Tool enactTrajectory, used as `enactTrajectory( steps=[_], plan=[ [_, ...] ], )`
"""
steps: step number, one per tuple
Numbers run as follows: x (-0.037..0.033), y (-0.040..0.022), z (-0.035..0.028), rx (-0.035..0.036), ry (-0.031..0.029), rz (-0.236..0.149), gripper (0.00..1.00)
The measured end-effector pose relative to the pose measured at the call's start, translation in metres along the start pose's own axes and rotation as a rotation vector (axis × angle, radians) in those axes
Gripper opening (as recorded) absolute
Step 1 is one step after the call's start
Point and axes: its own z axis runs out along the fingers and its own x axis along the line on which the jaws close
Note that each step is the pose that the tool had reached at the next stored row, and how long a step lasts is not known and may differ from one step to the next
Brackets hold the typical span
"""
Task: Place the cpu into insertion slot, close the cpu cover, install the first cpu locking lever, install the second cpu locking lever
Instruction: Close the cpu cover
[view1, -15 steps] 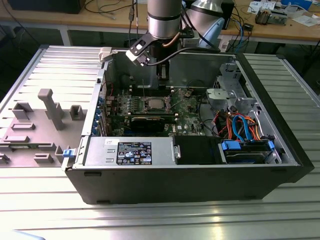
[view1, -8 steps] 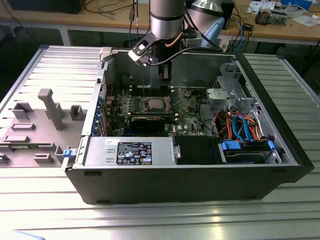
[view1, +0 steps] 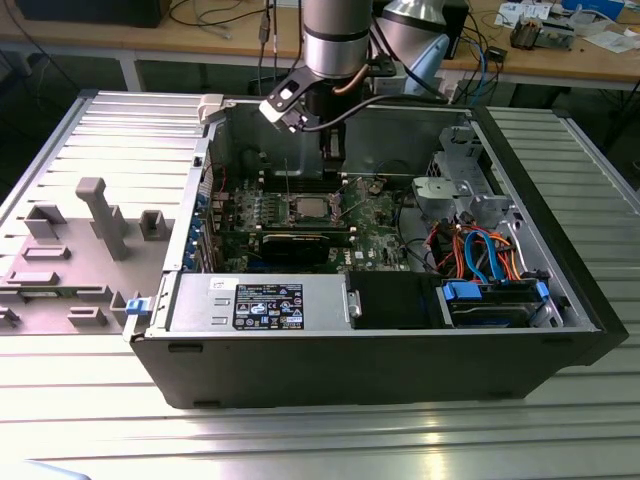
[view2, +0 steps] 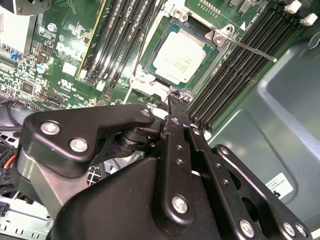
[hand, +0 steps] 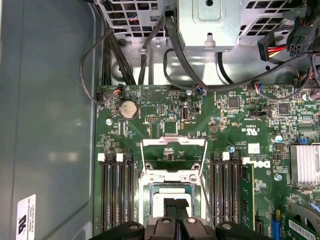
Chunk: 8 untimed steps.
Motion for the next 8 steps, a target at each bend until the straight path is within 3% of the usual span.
enactTrajectory(
  steps=[8],
  plan=[
    [0.0003,0.0019,0.0001,0.0000,-0.0016,0.000,0.11]
  ],
)
